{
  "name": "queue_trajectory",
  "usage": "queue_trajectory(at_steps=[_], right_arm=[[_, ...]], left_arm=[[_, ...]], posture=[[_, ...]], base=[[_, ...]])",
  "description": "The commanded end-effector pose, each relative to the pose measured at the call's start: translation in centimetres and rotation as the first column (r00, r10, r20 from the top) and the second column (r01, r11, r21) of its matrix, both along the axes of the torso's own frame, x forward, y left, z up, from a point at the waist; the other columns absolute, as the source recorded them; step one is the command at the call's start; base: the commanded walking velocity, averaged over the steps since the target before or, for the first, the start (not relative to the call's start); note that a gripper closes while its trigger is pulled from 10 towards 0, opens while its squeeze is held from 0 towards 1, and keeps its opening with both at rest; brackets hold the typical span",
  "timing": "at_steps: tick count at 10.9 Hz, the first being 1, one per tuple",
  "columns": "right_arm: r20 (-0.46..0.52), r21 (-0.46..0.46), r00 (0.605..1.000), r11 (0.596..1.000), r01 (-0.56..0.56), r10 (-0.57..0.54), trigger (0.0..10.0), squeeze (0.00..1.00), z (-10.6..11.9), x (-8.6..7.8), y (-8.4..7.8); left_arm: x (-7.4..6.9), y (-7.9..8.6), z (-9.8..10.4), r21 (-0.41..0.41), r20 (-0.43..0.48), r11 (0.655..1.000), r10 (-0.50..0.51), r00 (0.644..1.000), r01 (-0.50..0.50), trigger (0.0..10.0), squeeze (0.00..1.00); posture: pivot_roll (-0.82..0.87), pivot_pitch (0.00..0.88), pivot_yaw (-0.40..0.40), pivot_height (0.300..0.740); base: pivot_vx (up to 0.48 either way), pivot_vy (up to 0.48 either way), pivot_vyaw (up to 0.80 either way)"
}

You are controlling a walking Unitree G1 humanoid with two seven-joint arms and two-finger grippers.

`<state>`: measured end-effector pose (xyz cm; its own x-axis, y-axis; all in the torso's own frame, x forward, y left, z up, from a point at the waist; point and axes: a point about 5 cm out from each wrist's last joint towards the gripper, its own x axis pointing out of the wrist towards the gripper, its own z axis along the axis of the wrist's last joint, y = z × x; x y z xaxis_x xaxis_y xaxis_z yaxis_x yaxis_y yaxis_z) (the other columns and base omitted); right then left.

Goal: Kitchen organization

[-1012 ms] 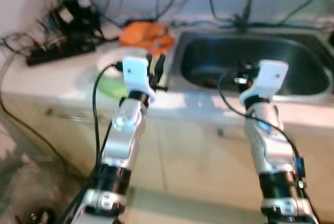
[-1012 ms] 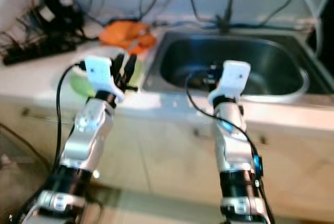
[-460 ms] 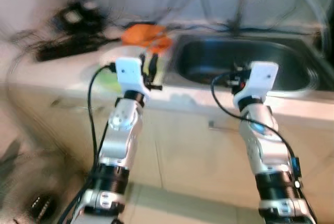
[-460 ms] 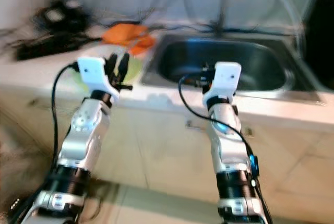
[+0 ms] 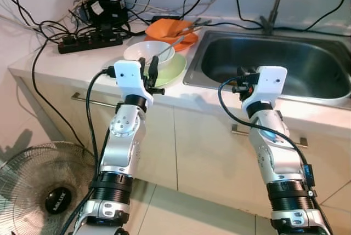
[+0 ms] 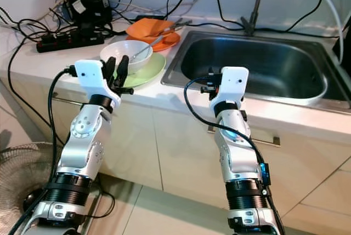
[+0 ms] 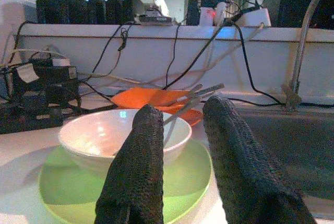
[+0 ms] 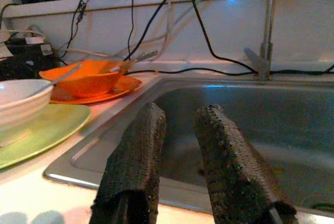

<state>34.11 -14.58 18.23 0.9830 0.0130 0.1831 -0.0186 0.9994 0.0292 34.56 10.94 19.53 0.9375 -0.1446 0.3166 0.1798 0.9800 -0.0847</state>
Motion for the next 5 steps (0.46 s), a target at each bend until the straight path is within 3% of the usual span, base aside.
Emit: queue_trajectory(at_steps=[1,5], right_arm=[[0.004,-0.002,1.0,1.0,-0.011,0.011,10.0,0.0,0.39,0.14,0.2],[-0.001,0.017,1.0,1.0,-0.004,0.004,10.0,0.0,0.35,0.24,0.24]], left_arm=[[0.17,0.04,0.0,0.002,-0.009,1.0,0.007,1.0,-0.007,10.0,0.0],[0.2,0.24,0.06,0.0,-0.005,1.0,0.013,1.0,-0.013,10.0,0.0]], posture=[[0.06,0.026,0.065,0.74],[0.06,0.025,0.067,0.74]], base=[[0.0,0.0,0.0],[0.296,0.0,0.0]])
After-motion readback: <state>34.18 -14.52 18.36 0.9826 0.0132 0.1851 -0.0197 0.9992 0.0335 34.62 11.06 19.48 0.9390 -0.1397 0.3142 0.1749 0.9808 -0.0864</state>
